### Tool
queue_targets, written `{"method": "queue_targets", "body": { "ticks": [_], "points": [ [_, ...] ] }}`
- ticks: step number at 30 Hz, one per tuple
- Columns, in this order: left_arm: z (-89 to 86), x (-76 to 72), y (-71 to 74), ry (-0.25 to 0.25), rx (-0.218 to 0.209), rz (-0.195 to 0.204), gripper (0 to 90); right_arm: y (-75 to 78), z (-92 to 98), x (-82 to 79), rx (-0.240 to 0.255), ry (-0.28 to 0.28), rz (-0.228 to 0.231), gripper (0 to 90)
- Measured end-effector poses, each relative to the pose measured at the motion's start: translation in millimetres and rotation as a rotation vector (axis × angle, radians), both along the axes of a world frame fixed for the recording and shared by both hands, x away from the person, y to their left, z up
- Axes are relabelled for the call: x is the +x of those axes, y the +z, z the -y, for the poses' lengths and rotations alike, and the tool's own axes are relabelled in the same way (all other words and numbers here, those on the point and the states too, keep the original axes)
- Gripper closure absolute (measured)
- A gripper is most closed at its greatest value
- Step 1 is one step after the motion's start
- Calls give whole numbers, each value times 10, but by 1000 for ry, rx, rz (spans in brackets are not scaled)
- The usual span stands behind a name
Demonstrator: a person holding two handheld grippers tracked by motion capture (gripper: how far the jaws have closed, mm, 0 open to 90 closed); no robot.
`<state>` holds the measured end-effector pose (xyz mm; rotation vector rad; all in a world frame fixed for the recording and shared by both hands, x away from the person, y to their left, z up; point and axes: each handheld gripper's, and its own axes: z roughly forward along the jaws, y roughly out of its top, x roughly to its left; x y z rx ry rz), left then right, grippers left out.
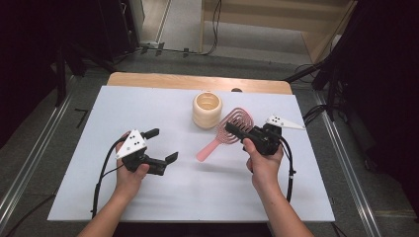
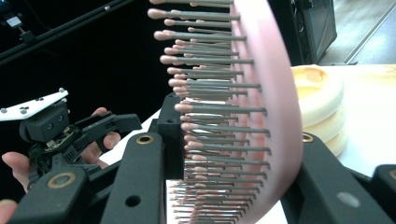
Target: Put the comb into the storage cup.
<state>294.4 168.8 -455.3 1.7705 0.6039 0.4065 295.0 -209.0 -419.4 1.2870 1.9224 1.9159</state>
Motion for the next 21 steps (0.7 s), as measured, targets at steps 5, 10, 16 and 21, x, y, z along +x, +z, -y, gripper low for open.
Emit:
{"method": "queue_targets", "body": {
  "ticks": [5, 10, 16, 21],
  "points": [
    [-127, -33, -19, 23, 1, 1, 0, 22, 0, 12, -7, 3, 5, 619],
    [-271, -91, -35, 35, 3, 14, 0, 49, -7, 24, -19, 4, 13, 619],
    [-412, -156, -79, 52, 4, 26, 0, 82, -13, 50, -19, 8, 31, 619],
    [-513, -201, -112, 65, 8, 27, 0, 102, -13, 74, -23, 11, 39, 619]
  ]
}}
